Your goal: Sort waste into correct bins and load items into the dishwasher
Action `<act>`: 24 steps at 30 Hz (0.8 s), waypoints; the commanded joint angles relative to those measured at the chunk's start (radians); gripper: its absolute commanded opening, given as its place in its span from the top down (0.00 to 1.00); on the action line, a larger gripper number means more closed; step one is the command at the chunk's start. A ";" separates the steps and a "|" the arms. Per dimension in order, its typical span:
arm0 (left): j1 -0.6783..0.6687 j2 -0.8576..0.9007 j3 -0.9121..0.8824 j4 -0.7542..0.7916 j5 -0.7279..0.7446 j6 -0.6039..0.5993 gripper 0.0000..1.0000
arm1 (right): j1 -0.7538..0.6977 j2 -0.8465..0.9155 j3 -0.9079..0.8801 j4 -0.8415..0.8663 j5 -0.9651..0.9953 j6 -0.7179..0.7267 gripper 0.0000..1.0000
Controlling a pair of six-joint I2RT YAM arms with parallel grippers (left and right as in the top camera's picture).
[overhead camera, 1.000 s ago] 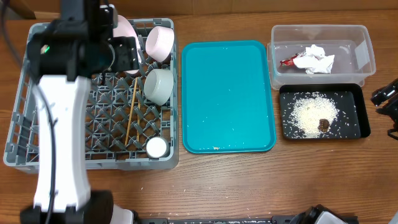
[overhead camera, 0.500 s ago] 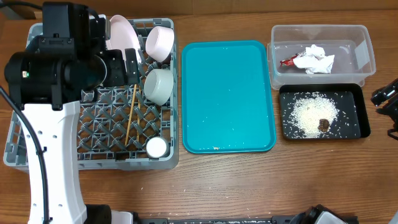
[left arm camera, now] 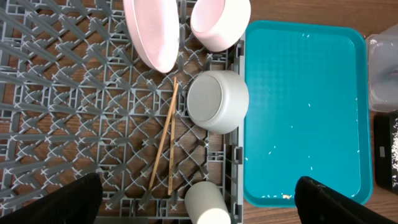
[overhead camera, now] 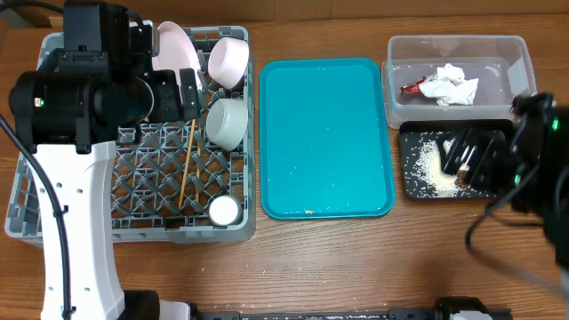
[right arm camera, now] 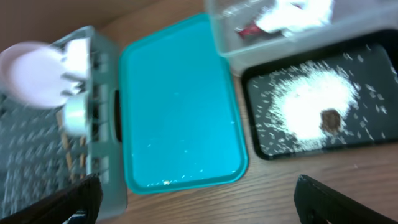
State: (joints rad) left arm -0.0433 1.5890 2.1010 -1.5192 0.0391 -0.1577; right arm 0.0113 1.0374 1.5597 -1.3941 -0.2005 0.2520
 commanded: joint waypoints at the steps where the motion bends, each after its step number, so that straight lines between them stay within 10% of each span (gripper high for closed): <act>1: 0.004 0.005 0.009 0.005 0.013 -0.003 0.00 | 0.026 -0.089 0.005 0.045 0.057 -0.022 0.00; 24: 0.004 0.005 0.009 0.005 0.013 -0.003 0.00 | 0.026 -0.624 -1.125 1.345 0.043 -0.227 0.00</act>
State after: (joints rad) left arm -0.0433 1.5890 2.1010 -1.5188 0.0422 -0.1577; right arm 0.0334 0.4801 0.5579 -0.1181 -0.1524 0.0334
